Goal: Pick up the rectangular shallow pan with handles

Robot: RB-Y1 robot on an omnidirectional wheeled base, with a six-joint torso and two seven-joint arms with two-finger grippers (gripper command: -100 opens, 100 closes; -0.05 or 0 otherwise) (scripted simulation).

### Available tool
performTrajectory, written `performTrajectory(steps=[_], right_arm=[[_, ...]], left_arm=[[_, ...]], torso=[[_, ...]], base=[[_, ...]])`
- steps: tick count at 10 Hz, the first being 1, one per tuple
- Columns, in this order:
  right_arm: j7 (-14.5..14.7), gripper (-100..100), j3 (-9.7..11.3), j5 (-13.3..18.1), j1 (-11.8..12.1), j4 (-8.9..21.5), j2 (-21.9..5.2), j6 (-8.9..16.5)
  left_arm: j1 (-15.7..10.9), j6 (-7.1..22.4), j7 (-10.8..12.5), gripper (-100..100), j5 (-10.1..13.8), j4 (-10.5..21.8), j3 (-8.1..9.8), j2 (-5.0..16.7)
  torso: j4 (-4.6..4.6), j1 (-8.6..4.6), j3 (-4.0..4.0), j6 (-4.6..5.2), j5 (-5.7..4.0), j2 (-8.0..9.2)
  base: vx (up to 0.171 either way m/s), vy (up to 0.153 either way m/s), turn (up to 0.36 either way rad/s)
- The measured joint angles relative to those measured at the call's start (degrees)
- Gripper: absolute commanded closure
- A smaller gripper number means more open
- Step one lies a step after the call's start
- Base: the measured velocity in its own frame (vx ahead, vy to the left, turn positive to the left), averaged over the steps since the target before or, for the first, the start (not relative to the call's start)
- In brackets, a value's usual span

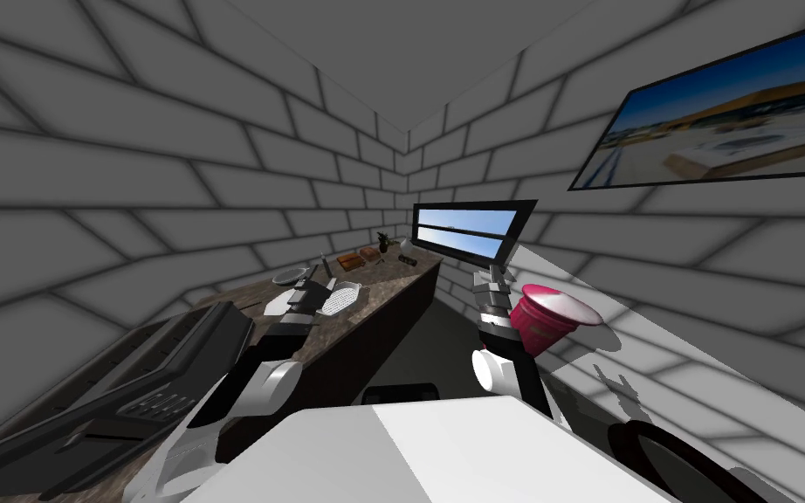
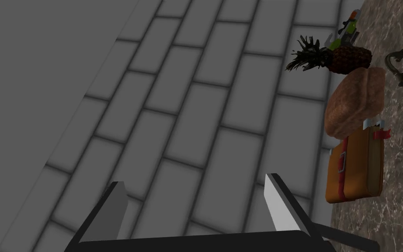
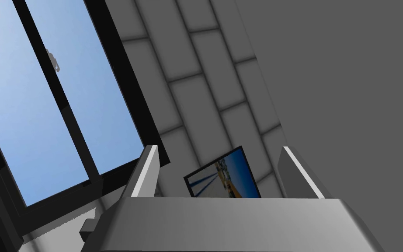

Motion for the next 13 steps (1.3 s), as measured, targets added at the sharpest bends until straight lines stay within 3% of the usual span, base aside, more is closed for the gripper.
performTrajectory(steps=[5,7,13], right_arm=[[0.0,0,0.0,0.0,0.0,0.0,0.0,0.0],[0.0,0,0.0,0.0,0.0,0.0,0.0,0.0],[0.0,0,0.0,0.0,0.0,0.0,0.0,0.0]], left_arm=[[-0.5,7.0,5.2,-100,4.0,0.8,1.47,3.6],[-0.9,10.2,8.0,-100,6.6,1.8,2.13,6.2],[-1.6,19.3,13.7,-100,11.6,3.2,2.90,11.0]], torso=[[0.00,0.05,-0.01,0.01,0.01,-0.02],[-0.01,0.00,-0.03,0.01,0.00,-0.05],[-0.01,0.04,-0.04,0.01,0.01,-0.07]], base=[[0.010,-0.027,0.030],[0.021,-0.042,0.042],[0.020,-0.030,0.033]])
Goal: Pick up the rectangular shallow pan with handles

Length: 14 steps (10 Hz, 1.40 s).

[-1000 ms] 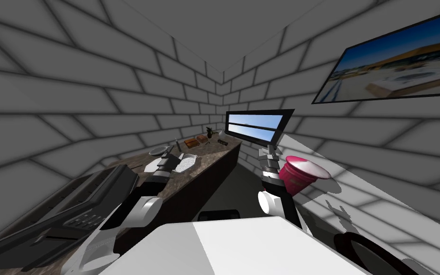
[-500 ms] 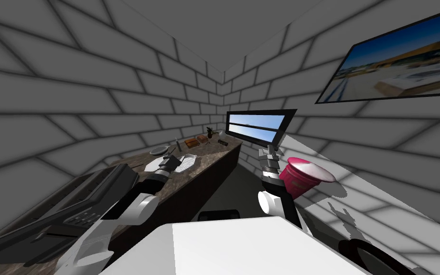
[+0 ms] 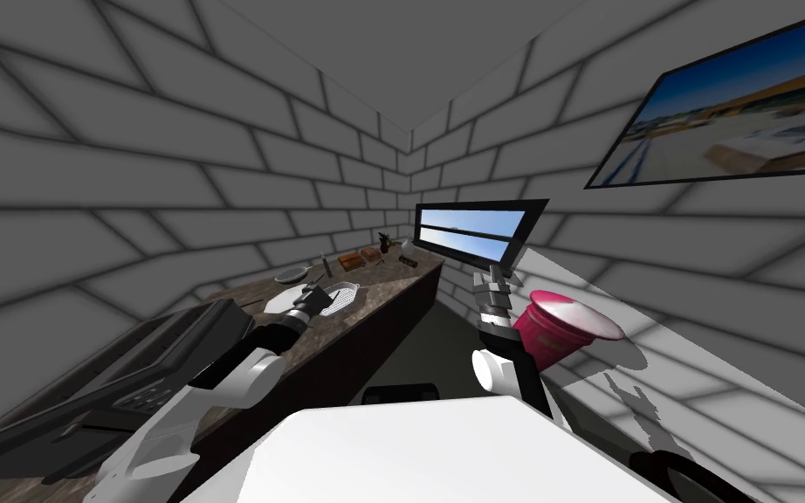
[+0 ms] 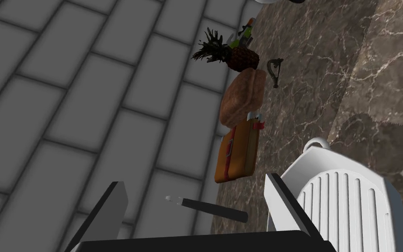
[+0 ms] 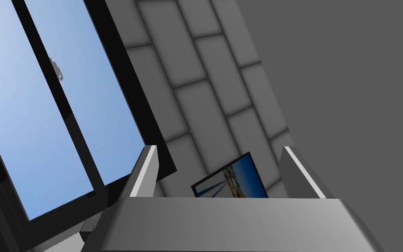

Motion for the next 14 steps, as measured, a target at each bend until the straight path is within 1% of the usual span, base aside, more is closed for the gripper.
performTrajectory(steps=[1,2,3,4,5,6,9,11,14], right_arm=[[0.0,0,0.0,0.0,0.0,0.0,0.0,0.0],[0.0,0,0.0,0.0,0.0,0.0,0.0,0.0],[0.0,0,0.0,0.0,0.0,0.0,0.0,0.0],[0.0,0,0.0,0.0,0.0,0.0,0.0,0.0],[0.0,0,0.0,0.0,0.0,0.0,0.0,0.0],[0.0,0,0.0,0.0,0.0,0.0,0.0,0.0],[0.0,0,0.0,0.0,0.0,0.0,0.0,0.0],[0.0,0,0.0,0.0,0.0,0.0,0.0,0.0],[0.0,0,0.0,0.0,0.0,0.0,0.0,0.0]], left_arm=[[-0.2,1.4,0.7,-100,0.5,0.3,0.01,0.5],[-0.4,2.8,1.7,-100,1.6,1.0,-0.10,1.7],[-0.3,3.9,2.3,-100,2.1,1.1,-0.13,2.3],[-0.7,5.4,3.1,-100,2.6,1.5,-0.46,2.8],[-0.8,6.7,3.7,-100,3.2,1.8,-0.41,3.5],[-1.1,8.2,4.7,-100,4.4,2.4,-0.47,4.9],[-1.8,12.1,6.8,-100,6.3,3.7,-0.85,7.2],[-2.2,14.5,8.1,-100,8.1,4.8,-1.14,9.3],[-3.3,19.1,10.4,-100,10.0,6.0,-1.71,12.0]], torso=[[0.00,-0.01,0.00,0.01,0.00,0.01],[0.00,-0.02,-0.01,0.00,-0.01,-0.01],[0.00,0.01,-0.01,0.00,0.00,-0.01],[-0.01,0.02,-0.03,0.00,0.01,-0.05],[-0.01,0.02,-0.03,0.01,0.00,-0.04],[-0.02,0.01,-0.04,0.00,0.00,-0.07],[-0.01,0.01,-0.02,0.00,0.00,-0.03],[-0.02,0.02,-0.04,0.01,0.00,-0.06],[-0.02,0.01,-0.05,0.00,0.00,-0.09]], base=[[0.028,-0.038,0.040],[0.026,-0.025,0.024],[0.038,-0.021,0.049],[0.034,-0.024,0.020],[0.043,-0.030,0.042],[0.033,-0.027,0.026],[0.036,-0.029,0.038],[0.042,-0.032,0.037],[0.042,-0.028,0.028]])
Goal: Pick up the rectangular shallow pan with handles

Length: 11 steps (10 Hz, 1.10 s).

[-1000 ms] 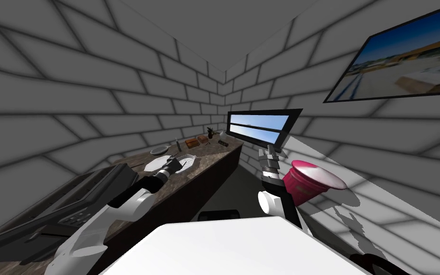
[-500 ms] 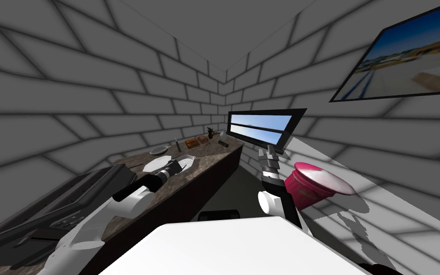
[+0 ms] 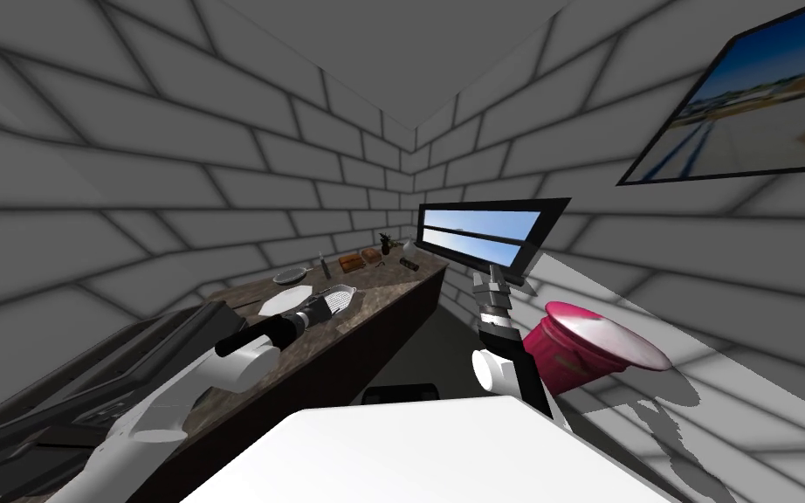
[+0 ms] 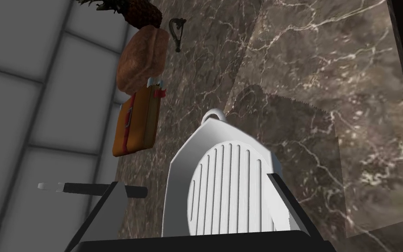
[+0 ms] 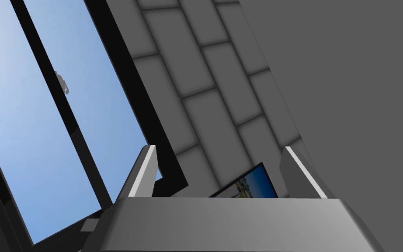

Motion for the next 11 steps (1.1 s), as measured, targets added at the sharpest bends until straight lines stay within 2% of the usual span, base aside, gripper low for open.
performTrajectory(steps=[4,5,11], right_arm=[[0.0,0,0.0,0.0,0.0,0.0,0.0,0.0],[0.0,0,0.0,0.0,0.0,0.0,0.0,0.0],[0.0,0,0.0,0.0,0.0,0.0,0.0,0.0]], left_arm=[[-1.4,5.9,2.6,-100,1.7,1.7,-1.19,2.7],[-1.6,7.6,3.5,-100,3.3,2.5,-1.42,4.5],[-4.1,15.7,6.7,-100,7.5,6.1,-3.13,10.0]], torso=[[0.00,-0.01,0.00,0.00,0.00,0.01],[-0.01,-0.03,-0.03,0.00,-0.01,-0.05],[0.00,-0.01,-0.01,0.01,0.00,0.00]], base=[[0.049,-0.034,0.045],[0.050,-0.036,0.024],[0.048,-0.031,0.033]])
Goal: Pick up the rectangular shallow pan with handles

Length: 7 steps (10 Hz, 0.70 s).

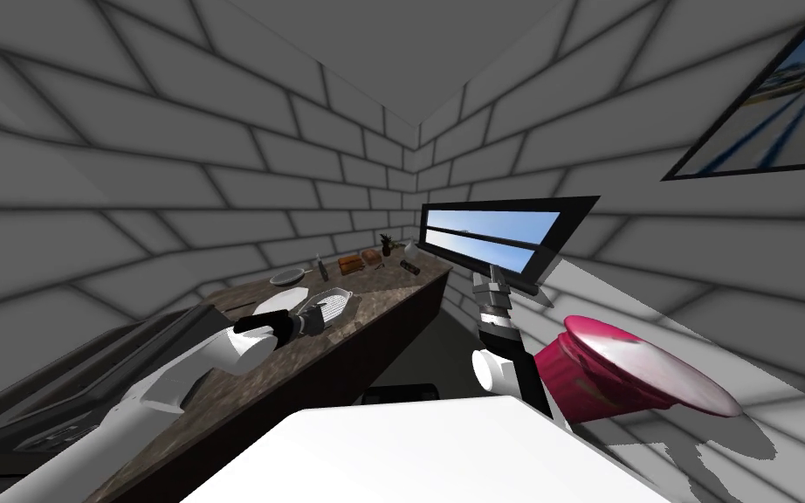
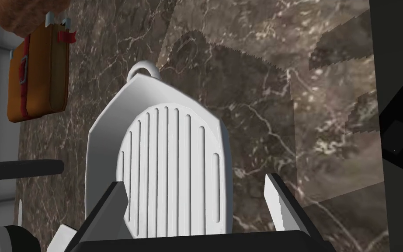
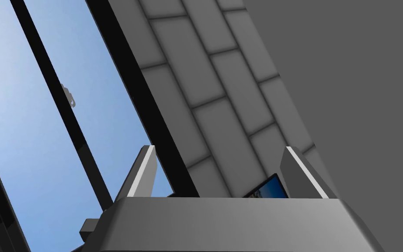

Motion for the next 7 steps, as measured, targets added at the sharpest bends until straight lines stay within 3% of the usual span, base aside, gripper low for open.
performTrajectory(steps=[7], right_arm=[[0.0,0,0.0,0.0,0.0,0.0,0.0,0.0]], left_arm=[[-2.0,9.4,4.1,-100,4.5,3.2,-1.88,6.2]], torso=[[0.01,0.00,0.03,-0.01,0.00,0.05]], base=[[0.039,-0.035,0.033]])
